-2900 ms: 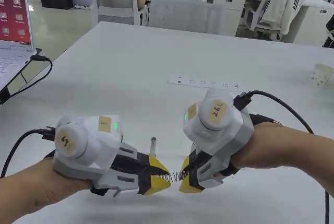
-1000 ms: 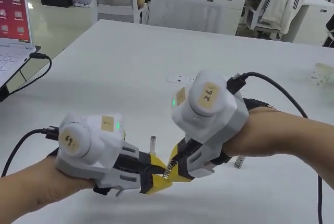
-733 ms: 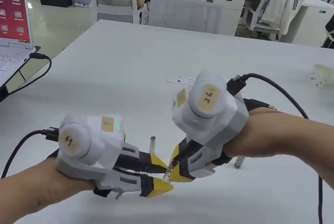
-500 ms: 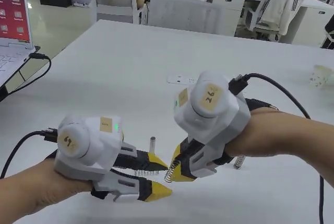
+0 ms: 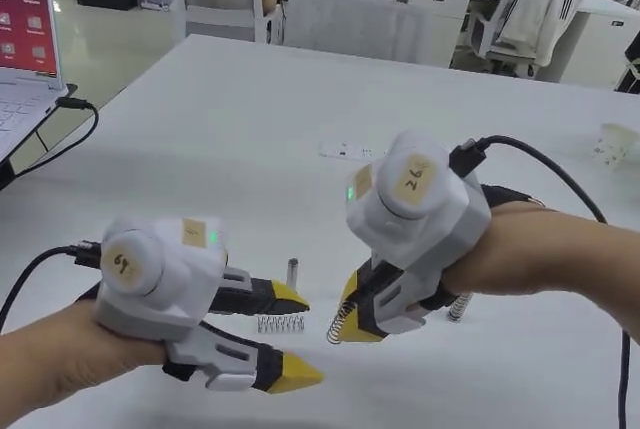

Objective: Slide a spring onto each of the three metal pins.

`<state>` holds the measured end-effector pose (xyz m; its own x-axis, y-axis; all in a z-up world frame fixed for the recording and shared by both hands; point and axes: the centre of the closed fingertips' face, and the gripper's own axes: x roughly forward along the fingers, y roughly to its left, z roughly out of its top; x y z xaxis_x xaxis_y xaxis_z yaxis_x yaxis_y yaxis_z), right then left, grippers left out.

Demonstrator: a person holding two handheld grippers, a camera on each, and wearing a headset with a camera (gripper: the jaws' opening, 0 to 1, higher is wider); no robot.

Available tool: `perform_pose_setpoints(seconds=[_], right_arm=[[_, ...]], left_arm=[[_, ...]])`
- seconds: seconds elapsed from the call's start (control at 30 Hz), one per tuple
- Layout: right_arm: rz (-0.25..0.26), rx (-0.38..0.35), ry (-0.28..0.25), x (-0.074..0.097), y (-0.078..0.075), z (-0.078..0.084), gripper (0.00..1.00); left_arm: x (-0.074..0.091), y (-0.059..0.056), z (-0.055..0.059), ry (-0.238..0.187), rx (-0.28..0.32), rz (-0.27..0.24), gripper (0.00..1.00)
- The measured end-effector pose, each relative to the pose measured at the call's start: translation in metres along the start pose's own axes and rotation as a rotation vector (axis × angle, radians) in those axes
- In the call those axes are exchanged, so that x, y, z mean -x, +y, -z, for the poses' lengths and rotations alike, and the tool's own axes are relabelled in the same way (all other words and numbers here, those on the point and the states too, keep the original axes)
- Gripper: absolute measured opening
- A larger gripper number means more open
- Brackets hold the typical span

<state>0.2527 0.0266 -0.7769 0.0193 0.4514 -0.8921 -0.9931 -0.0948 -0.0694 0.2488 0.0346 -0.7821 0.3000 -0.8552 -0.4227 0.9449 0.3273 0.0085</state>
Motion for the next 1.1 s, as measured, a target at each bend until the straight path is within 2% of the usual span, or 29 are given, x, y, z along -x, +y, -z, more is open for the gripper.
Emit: perform_pose_setpoints(seconds=[0.1,0.4,0.73,1.1], right_arm=[[0.001,-0.004,0.001,0.001,-0.001,0.002,0.08],[0.009,-0.019,0.003,0.004,-0.006,0.007,0.08],[0.024,-0.039,0.006,0.012,-0.013,0.014,0.08],[0.065,-0.072,0.004,0.029,-0.033,0.022,0.08]], left_arm=[[0.001,0.002,0.003,0.009,0.012,-0.008,0.43],[0.009,0.007,0.012,0.015,0.039,-0.042,0.50],[0.018,0.012,0.018,0.003,0.067,-0.083,0.53],[0.028,0.015,0.025,-0.005,0.094,-0.121,0.54]])
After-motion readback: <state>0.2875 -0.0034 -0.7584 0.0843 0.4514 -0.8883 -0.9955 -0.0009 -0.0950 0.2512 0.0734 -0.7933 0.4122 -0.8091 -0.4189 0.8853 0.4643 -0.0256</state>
